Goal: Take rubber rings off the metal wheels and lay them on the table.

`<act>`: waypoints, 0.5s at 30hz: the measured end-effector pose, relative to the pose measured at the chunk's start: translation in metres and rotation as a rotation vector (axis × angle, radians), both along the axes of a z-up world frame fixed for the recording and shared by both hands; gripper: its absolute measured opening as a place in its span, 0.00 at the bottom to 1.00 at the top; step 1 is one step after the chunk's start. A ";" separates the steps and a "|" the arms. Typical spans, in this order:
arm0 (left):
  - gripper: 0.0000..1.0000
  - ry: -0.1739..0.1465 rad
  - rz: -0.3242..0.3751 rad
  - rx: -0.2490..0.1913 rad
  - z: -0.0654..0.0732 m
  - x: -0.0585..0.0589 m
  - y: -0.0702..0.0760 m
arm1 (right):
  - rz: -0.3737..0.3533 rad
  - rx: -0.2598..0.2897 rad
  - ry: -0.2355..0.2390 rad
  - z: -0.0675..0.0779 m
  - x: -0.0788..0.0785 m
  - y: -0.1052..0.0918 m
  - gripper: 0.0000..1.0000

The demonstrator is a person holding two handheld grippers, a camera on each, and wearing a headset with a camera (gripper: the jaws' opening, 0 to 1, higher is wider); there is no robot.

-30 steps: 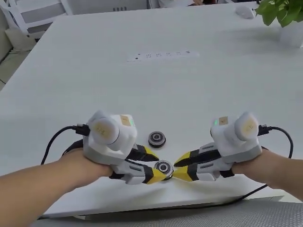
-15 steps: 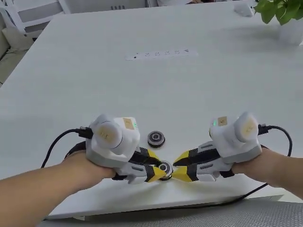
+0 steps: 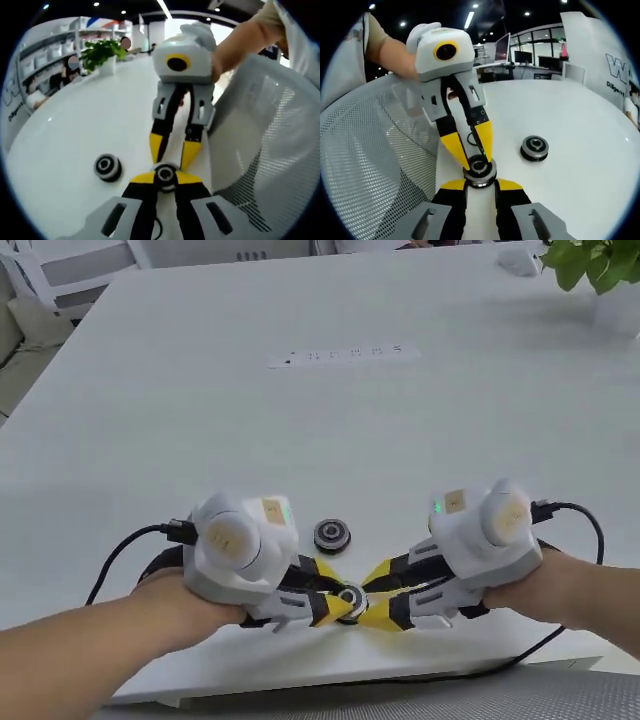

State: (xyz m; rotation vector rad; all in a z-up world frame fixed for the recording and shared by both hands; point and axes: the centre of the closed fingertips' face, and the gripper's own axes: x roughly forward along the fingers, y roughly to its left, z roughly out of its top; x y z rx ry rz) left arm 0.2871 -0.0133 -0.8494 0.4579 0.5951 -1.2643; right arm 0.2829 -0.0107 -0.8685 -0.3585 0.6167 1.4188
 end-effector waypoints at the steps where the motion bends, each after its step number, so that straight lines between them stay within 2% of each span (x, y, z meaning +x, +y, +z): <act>1: 0.14 -0.005 -0.003 0.003 0.000 0.000 0.000 | -0.004 -0.003 0.002 0.000 0.000 0.000 0.19; 5: 0.14 -0.013 -0.007 0.008 0.000 0.000 0.000 | -0.033 -0.008 0.011 0.000 0.001 -0.004 0.15; 10: 0.14 -0.015 -0.004 0.008 0.000 0.000 0.000 | -0.058 -0.024 0.021 -0.002 0.001 -0.009 0.04; 15: 0.14 -0.016 0.005 0.006 0.000 0.000 0.000 | -0.084 -0.025 0.019 -0.002 0.002 -0.008 0.03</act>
